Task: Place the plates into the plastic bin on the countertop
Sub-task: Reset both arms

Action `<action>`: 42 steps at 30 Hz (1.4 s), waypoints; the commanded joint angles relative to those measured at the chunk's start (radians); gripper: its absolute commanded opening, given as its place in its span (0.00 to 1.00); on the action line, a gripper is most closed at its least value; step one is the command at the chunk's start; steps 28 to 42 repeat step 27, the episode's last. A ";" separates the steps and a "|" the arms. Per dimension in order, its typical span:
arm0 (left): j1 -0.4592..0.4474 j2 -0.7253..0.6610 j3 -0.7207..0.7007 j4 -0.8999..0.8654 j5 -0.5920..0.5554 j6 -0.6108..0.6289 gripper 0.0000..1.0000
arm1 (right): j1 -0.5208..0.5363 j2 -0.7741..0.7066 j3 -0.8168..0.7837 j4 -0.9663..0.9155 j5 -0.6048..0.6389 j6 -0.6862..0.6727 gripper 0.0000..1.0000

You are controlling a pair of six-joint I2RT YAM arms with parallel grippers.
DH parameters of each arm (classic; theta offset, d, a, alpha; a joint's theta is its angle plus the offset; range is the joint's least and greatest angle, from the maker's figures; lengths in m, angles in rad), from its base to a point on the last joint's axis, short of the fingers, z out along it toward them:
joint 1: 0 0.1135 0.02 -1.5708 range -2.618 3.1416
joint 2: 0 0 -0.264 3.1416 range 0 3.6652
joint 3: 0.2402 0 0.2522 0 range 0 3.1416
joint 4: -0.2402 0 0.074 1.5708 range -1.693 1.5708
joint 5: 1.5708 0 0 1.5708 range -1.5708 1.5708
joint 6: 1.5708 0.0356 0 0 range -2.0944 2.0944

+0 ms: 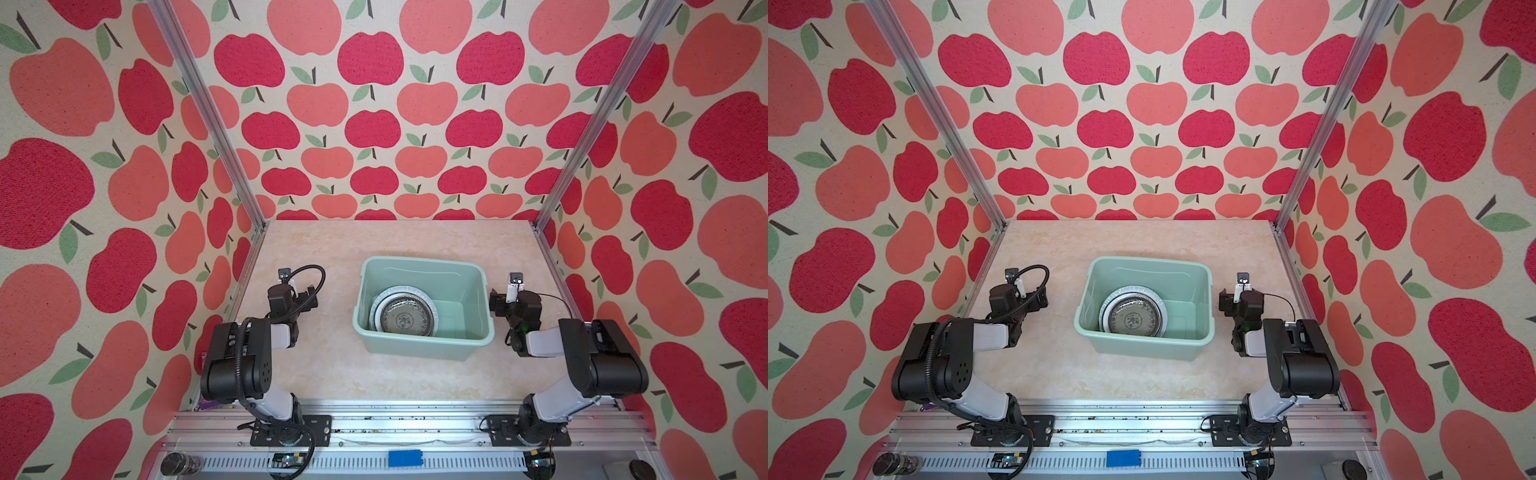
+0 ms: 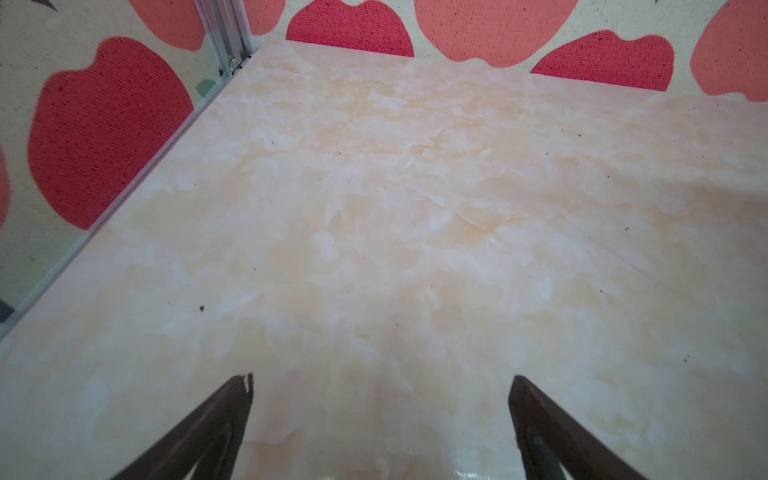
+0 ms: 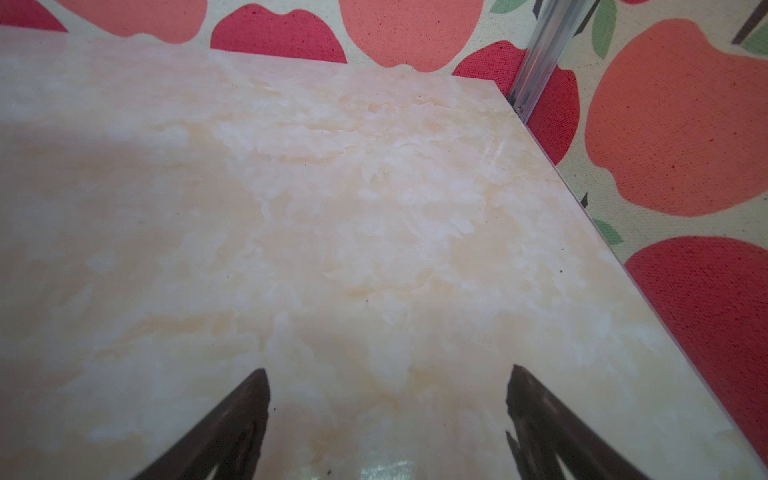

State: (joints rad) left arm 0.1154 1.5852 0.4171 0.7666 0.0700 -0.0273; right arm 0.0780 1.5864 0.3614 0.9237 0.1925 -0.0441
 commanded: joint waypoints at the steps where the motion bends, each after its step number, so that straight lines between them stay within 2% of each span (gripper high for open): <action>1: 0.002 0.014 -0.015 0.128 0.022 0.020 0.99 | -0.007 0.003 0.015 0.043 -0.009 0.009 0.99; 17: -0.009 0.022 -0.021 0.157 -0.003 0.029 0.99 | 0.031 0.011 -0.004 0.099 0.021 -0.035 0.99; 22: -0.010 0.021 -0.024 0.160 -0.004 0.029 0.99 | -0.012 0.008 0.027 0.028 -0.090 -0.011 0.99; 42: -0.012 0.019 -0.024 0.163 -0.006 0.030 0.99 | -0.009 0.000 0.009 0.056 -0.087 -0.015 0.99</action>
